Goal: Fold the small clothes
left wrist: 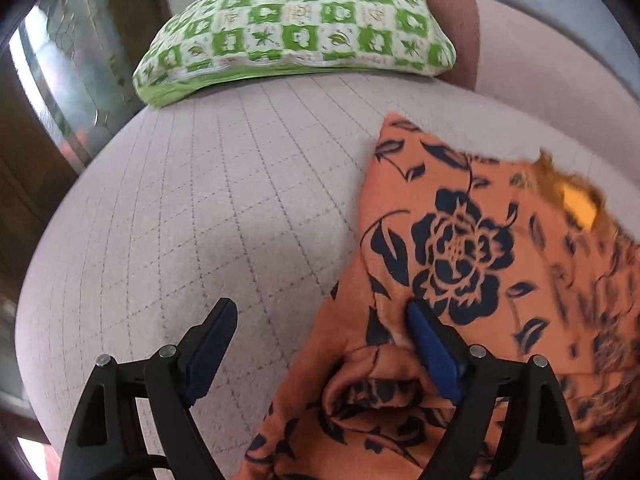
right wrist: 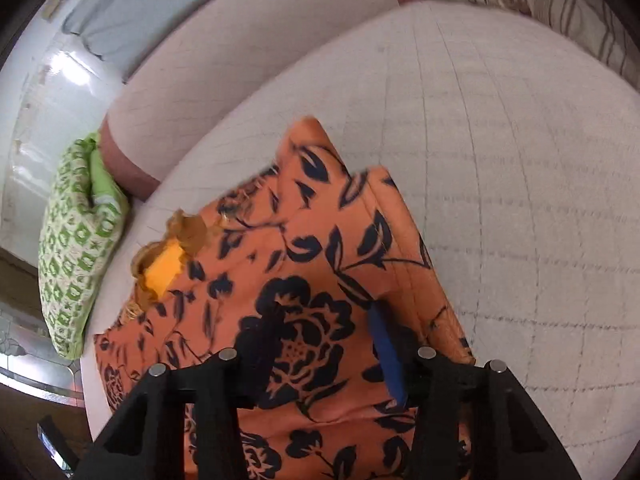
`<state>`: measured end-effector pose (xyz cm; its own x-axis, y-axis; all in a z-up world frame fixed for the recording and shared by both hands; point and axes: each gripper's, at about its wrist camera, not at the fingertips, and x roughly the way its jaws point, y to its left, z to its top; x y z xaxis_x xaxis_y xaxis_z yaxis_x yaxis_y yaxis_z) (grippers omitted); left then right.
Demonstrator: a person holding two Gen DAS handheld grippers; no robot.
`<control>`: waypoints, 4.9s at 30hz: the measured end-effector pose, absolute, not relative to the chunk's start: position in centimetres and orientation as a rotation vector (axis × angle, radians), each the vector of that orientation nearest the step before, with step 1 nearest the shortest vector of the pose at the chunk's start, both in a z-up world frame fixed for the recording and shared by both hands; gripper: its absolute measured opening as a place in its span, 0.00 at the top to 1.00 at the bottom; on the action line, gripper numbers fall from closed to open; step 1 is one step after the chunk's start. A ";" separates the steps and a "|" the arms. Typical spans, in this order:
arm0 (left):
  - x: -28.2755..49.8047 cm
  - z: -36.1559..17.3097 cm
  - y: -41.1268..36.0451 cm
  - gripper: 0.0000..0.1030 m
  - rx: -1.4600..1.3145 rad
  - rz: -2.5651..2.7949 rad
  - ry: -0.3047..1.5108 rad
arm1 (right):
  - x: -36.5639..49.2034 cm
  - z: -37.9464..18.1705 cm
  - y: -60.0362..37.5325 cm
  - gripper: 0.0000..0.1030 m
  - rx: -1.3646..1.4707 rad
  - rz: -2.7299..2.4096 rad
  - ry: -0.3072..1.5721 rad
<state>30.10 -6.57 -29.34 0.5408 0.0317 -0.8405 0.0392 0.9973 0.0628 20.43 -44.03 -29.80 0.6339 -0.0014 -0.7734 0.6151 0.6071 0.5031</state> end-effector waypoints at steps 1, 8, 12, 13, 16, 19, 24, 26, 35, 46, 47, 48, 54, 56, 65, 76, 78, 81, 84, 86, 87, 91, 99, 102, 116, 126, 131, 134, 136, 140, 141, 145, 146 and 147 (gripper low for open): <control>30.0 -28.9 -6.5 0.15 0.075 -0.017 0.986 | 20.3 -29.0 -43.7 0.52 0.831 -0.392 0.797; 30.0 -30.3 -7.0 0.15 0.166 -0.006 1.014 | 21.9 -30.8 -41.3 0.43 0.755 -0.283 0.932; 28.5 -28.0 -6.4 0.15 0.105 -0.036 0.972 | 20.9 -28.6 -39.9 0.43 0.716 -0.236 0.851; 27.6 -27.3 -6.3 0.15 0.108 -0.038 0.945 | 20.3 -28.2 -39.8 0.43 0.735 -0.223 0.828; 24.4 -25.1 -5.6 0.15 0.110 -0.058 0.871 | 18.0 -26.5 -39.6 0.42 0.751 -0.189 0.759; 21.1 -22.9 -4.7 0.15 0.086 -0.078 0.820 | 13.8 -24.0 -39.2 0.32 0.726 -0.162 0.658; 14.6 -20.0 -3.4 0.15 0.082 -0.094 0.752 | 6.6 -20.2 -39.2 0.24 0.685 -0.142 0.519; 12.9 -18.9 -3.4 0.15 0.099 -0.098 0.728 | 3.6 -19.3 -39.0 0.24 0.697 -0.115 0.486; 6.5 -13.2 -2.5 0.14 0.151 -0.082 0.604 | -2.8 -17.4 -35.9 0.24 0.594 -0.073 0.505; 3.8 -11.7 -1.4 0.14 0.160 -0.063 0.573 | -4.5 -16.9 -33.8 0.24 0.574 -0.045 0.493; 3.7 -11.8 -1.3 0.14 0.160 -0.063 0.574 | -4.5 -16.8 -33.7 0.24 0.571 -0.043 0.495; 3.7 -11.9 -1.3 0.14 0.160 -0.062 0.576 | -4.5 -16.9 -33.6 0.24 0.571 -0.043 0.496; 3.8 -12.6 -1.3 0.14 0.167 -0.054 0.595 | -4.8 -17.2 -33.9 0.24 0.593 -0.049 0.497; 3.8 -12.9 -1.3 0.14 0.168 -0.053 0.600 | -4.8 -17.3 -34.1 0.24 0.600 -0.051 0.499; 4.3 -13.9 -1.8 0.14 0.185 -0.045 0.627 | -4.6 -17.8 -34.8 0.24 0.615 -0.064 0.515; 5.1 -15.1 -1.6 0.14 0.194 -0.026 0.671 | -3.6 -19.0 -35.6 0.24 0.651 -0.065 0.542; 5.3 -15.5 -1.5 0.14 0.192 -0.026 0.687 | -3.4 -19.2 -35.5 0.24 0.650 -0.066 0.548; 5.7 -16.6 -0.8 0.14 0.168 -0.032 0.733 | -3.3 -19.6 -35.6 0.24 0.644 -0.070 0.557; 6.1 -18.2 0.3 0.14 0.165 -0.003 0.776 | -3.4 -20.3 -36.1 0.24 0.654 -0.084 0.568; 6.2 -19.2 1.0 0.14 0.167 0.013 0.802 | -3.5 -20.8 -36.6 0.24 0.663 -0.097 0.579; 6.4 -19.7 1.3 0.14 0.169 0.023 0.817 | -3.5 -21.1 -36.8 0.24 0.668 -0.103 0.587; 6.9 -22.1 3.0 0.14 0.132 0.031 0.903 | -3.7 -22.3 -38.1 0.24 0.687 -0.125 0.623; 8.2 -24.4 5.1 0.14 0.017 -0.047 0.981 | -4.4 -25.9 -42.4 0.24 0.854 -0.123 0.693; 8.6 -25.0 6.0 0.16 -0.033 -0.062 1.001 | -4.9 -26.9 -43.9 0.24 0.941 -0.123 0.687; 8.2 -29.2 6.2 0.61 -0.110 -0.357 1.124 | -3.5 -29.2 -45.0 0.24 1.046 -0.061 0.760; 8.7 -29.6 6.9 0.57 -0.153 -0.362 1.156 | -3.7 -30.3 -45.5 0.24 1.090 -0.076 0.795; 8.5 -29.8 6.1 0.46 -0.083 -0.395 1.176 | -3.2 -31.0 -46.5 0.24 1.073 -0.133 0.837; 8.4 -30.0 5.6 0.46 -0.054 -0.411 1.184 | -2.2 -31.5 -46.7 0.24 1.049 -0.129 0.870; 8.6 -30.0 5.6 0.54 -0.060 -0.407 1.185 | -1.3 -32.3 -46.6 0.24 1.039 -0.118 0.917; 9.2 -30.3 6.9 0.89 -0.183 -0.439 1.207 | 0.0 -32.2 -45.0 0.34 0.941 -0.056 0.955; 9.3 -30.4 7.1 0.90 -0.215 -0.455 1.212 | 0.3 -32.3 -44.4 0.41 0.927 -0.025 0.975; 9.0 -30.0 6.2 0.90 -0.178 -0.488 1.190 | 0.7 -31.9 -41.0 0.64 0.843 0.105 1.029; 9.0 -29.9 6.2 0.86 -0.168 -0.489 1.191 | 0.7 -31.9 -40.2 0.64 0.812 0.108 1.040; 9.1 -30.1 6.0 0.77 -0.154 -0.475 1.198 | 0.6 -31.7 -39.7 0.64 0.766 0.087 1.044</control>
